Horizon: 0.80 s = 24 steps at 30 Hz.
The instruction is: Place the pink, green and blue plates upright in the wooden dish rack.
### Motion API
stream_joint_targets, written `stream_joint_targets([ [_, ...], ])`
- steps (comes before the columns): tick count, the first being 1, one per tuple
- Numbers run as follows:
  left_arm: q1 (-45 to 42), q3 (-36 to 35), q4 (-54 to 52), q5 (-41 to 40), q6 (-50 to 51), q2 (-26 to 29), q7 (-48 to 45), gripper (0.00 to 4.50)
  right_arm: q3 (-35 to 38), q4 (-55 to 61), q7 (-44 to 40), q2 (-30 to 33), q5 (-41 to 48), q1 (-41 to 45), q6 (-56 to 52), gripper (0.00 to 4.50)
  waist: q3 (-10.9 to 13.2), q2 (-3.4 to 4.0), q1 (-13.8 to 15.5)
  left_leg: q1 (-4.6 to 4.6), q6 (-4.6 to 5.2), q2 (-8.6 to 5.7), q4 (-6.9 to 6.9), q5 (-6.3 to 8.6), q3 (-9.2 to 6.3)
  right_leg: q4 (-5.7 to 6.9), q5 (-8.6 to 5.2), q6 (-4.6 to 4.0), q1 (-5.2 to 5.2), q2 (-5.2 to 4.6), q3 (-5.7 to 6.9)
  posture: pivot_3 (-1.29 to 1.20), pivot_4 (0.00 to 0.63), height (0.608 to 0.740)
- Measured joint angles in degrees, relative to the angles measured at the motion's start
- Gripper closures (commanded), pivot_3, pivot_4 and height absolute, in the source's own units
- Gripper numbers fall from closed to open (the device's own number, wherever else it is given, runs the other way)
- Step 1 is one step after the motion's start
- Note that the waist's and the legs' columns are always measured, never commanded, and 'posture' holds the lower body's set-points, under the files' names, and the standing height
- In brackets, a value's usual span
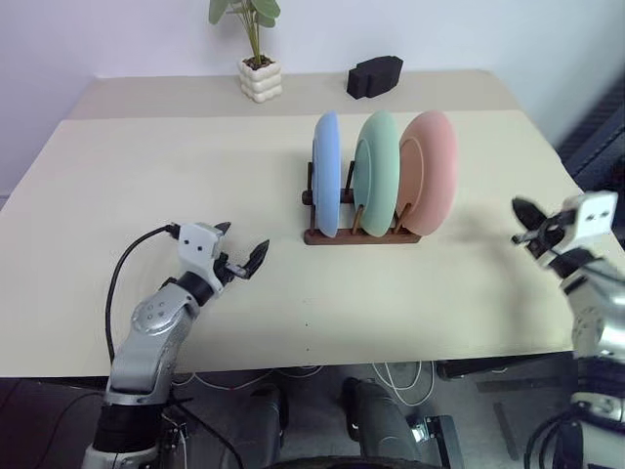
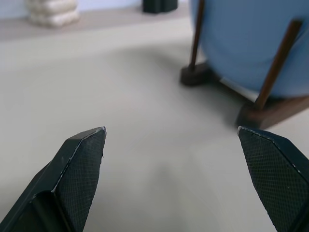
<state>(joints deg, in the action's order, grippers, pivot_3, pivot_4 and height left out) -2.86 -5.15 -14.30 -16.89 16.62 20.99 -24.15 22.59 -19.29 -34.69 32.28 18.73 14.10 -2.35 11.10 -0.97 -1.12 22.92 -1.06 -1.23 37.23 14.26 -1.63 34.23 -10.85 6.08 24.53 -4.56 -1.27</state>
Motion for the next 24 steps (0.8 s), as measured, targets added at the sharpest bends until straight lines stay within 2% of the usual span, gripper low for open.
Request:
stream_joint_targets([
  [9, 0.3, -1.4, 5.7, 1.2, -3.7, -0.2, -0.6, 0.00, -2.7, -11.3, 1.0, -3.3, -1.8, 3.5, 9.1, 4.45, 0.0, 0.06, 0.4, -0.22, 0.00, -0.03, 0.02, 0.00, -0.01, -0.06, -0.03, -0.02, -0.30, -0.03, -0.01, 0.00, 0.150, 0.735],
  [24, -0.4, -1.2, 7.9, 2.7, -7.5, -4.1, 2.2, 0.00, -4.4, -24.9, -0.4, -3.9, -2.8, 14.1, 14.6, 4.45, 0.0, 0.06, 0.2, -0.35, 0.00, -0.02, -0.03, 0.00, 0.04, -0.05, -0.01, -0.01, -0.37, -0.03, -0.04, 0.00, 0.150, 0.735],
])
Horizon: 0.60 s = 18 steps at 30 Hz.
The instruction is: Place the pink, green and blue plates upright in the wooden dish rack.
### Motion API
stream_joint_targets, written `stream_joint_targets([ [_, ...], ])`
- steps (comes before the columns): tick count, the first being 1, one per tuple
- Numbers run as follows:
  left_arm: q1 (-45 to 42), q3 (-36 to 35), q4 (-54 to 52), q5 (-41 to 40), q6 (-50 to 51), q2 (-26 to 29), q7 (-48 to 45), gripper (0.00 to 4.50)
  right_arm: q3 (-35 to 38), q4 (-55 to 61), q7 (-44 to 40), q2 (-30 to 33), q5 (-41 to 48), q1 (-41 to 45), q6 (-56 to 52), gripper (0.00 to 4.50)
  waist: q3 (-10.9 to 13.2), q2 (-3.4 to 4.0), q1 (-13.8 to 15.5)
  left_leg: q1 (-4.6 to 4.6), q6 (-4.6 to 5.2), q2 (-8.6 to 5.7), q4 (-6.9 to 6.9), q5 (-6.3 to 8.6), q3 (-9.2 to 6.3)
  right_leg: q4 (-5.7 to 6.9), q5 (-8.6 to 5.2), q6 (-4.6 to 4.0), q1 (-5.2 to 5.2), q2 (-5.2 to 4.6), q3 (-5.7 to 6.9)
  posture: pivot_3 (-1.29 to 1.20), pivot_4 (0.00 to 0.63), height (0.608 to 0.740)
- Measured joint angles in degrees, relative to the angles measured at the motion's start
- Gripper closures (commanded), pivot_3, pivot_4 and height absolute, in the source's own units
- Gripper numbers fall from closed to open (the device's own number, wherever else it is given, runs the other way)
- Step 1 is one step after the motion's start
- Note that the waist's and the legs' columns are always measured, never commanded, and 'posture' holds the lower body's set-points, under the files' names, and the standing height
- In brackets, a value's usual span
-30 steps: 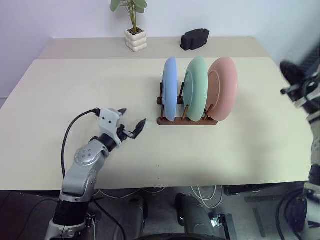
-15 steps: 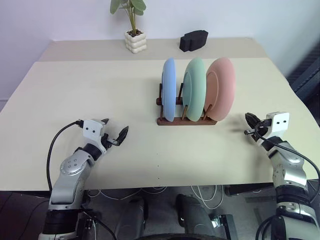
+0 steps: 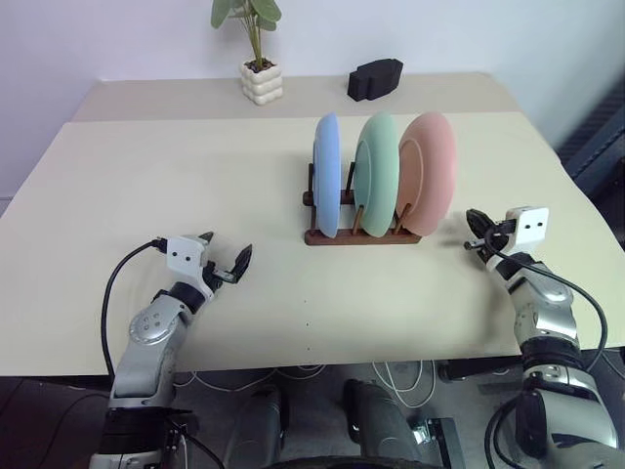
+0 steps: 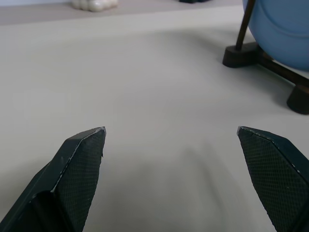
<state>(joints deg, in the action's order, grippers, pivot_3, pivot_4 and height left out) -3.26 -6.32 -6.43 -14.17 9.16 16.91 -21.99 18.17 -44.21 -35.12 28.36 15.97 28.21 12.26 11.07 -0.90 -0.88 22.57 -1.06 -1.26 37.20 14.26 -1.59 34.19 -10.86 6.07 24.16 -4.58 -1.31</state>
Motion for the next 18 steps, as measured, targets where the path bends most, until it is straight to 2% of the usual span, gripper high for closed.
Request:
stream_joint_targets([
  [5, -0.8, 0.1, 0.6, 0.7, -0.1, -0.9, 1.1, 0.00, -0.1, -2.4, -0.1, -0.1, -0.1, 2.2, 2.1, 4.45, 0.0, 0.00, 0.1, 0.00, 0.00, -0.01, 0.00, 0.00, -0.01, -0.03, 0.02, 0.03, -0.05, -0.01, 0.00, 0.00, 0.150, 0.735],
  [18, 2.7, -2.1, -3.0, 0.9, 1.6, -0.3, 2.5, 0.00, -0.4, -0.7, 0.7, -0.4, -0.1, -0.5, 1.9, 4.45, 0.0, 0.00, 0.0, -0.06, 0.00, 0.02, -0.04, 0.00, 0.00, -0.03, -0.01, 0.00, -0.06, -0.01, -0.01, 0.00, 0.150, 0.735],
])
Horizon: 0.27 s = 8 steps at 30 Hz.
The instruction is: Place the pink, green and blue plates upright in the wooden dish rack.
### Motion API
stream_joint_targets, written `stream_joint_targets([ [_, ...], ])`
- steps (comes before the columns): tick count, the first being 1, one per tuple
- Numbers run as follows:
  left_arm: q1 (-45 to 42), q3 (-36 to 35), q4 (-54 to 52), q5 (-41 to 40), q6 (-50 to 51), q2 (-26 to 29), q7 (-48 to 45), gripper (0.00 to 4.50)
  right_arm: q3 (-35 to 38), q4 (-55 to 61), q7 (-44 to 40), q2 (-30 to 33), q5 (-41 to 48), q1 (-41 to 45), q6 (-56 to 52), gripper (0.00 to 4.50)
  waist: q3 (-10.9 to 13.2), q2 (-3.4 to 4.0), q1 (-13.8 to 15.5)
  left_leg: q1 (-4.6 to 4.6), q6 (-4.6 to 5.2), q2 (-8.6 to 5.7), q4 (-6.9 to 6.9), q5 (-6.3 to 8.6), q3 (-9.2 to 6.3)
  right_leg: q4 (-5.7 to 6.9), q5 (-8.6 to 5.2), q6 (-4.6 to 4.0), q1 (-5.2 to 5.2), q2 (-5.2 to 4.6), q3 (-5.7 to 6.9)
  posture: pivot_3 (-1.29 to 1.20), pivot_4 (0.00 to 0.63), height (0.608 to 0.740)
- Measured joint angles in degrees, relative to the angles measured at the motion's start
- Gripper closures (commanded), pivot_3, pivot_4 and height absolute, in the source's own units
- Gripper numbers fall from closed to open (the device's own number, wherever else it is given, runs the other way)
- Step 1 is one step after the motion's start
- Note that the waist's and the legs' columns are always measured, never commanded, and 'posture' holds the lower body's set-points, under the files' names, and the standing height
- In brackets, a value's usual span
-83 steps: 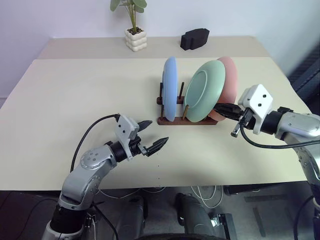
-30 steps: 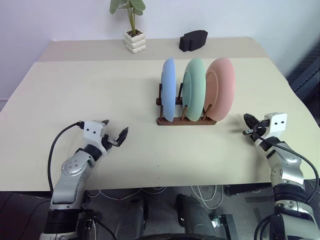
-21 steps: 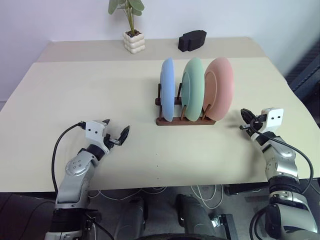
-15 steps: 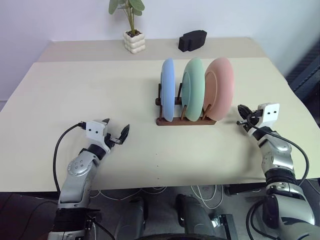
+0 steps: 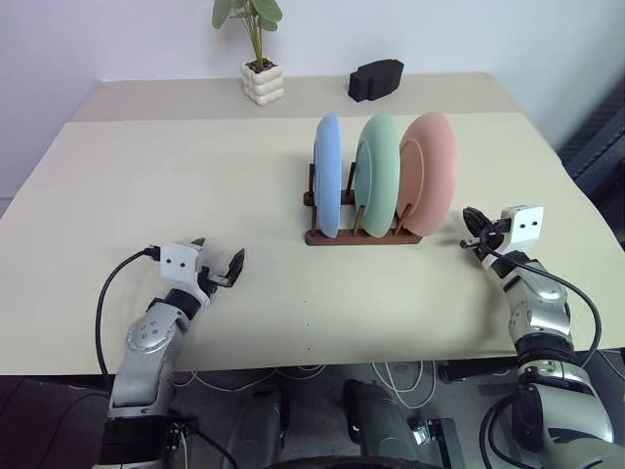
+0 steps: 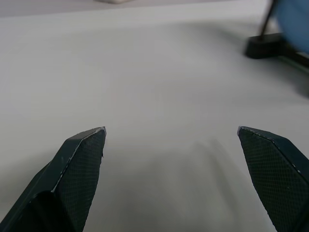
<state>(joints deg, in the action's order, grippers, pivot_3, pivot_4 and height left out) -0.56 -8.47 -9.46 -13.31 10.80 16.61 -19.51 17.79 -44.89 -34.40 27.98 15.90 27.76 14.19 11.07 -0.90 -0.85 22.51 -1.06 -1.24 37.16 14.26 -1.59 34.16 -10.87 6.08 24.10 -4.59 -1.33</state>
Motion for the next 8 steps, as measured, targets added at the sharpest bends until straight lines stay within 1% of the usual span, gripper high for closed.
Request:
stream_joint_targets([
  [4, -0.1, 0.0, -2.5, -0.2, 1.3, 0.4, -0.3, 0.00, 0.0, -0.3, 0.1, 0.6, -0.1, 1.6, 0.1, 4.45, 0.0, 0.00, 0.0, -0.01, 0.00, 0.00, -0.01, 0.00, 0.00, 0.01, 0.00, 0.00, -0.01, 0.01, -0.01, 0.00, 0.150, 0.735],
  [8, 0.5, 0.2, -2.6, -0.1, 1.6, 0.3, -0.3, 0.00, 0.0, -0.2, 0.3, 0.6, -0.1, 1.1, 0.3, 4.45, 0.0, 0.00, 0.0, -0.01, 0.00, 0.00, 0.00, 0.00, 0.01, 0.00, 0.00, 0.00, -0.01, 0.01, -0.01, 0.00, 0.150, 0.735],
])
